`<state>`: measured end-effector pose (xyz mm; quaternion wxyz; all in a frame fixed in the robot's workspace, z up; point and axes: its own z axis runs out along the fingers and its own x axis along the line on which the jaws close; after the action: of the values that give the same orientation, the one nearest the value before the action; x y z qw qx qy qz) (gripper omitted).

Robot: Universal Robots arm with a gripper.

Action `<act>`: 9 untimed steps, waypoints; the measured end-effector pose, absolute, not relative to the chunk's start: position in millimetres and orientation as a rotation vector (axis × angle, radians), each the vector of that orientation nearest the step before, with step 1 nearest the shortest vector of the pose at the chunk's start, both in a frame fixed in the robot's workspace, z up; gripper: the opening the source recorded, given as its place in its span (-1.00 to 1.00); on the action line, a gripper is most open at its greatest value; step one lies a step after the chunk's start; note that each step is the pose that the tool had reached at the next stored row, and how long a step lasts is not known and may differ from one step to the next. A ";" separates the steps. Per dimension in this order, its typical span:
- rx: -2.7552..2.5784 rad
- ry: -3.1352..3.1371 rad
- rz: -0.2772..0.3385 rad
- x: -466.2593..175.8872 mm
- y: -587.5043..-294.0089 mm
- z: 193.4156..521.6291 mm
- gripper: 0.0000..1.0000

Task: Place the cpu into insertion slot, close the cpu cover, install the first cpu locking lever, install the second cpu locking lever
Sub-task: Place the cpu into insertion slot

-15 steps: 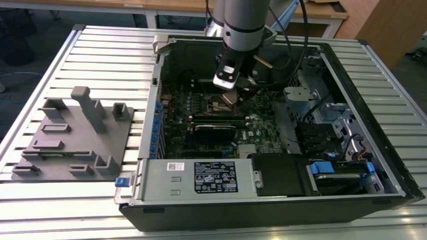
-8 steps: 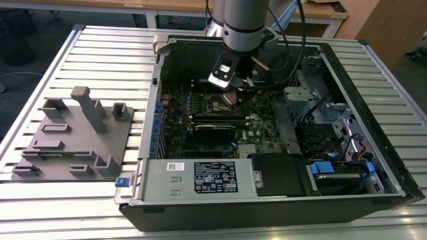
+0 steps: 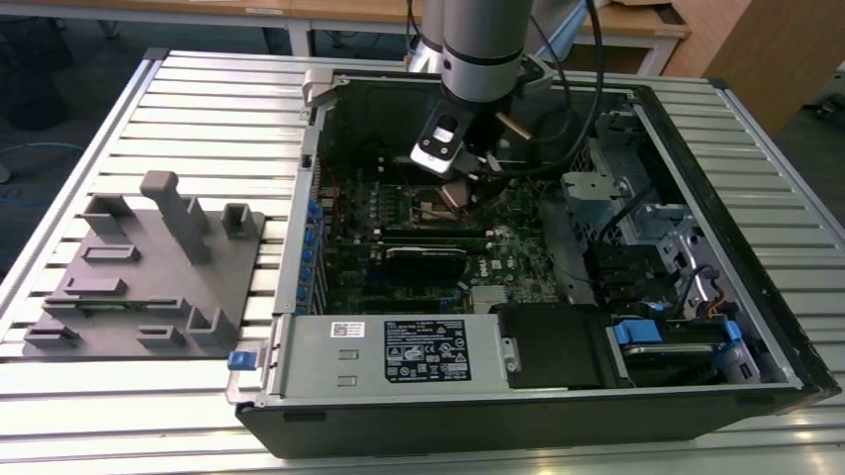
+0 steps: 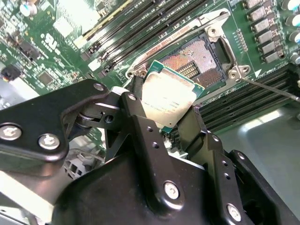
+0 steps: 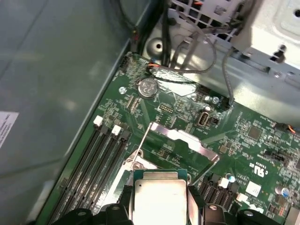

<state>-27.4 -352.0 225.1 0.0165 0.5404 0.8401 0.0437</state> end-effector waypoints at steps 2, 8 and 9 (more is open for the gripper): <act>1.726 2.580 0.134 -27.4 -352.1 225.0 0.08; 1.862 2.478 0.131 -27.4 -352.1 224.6 0.08; 1.883 2.461 0.130 -27.4 -352.1 224.6 0.08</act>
<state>-27.4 -352.1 224.6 0.0200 0.6071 0.7932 0.0421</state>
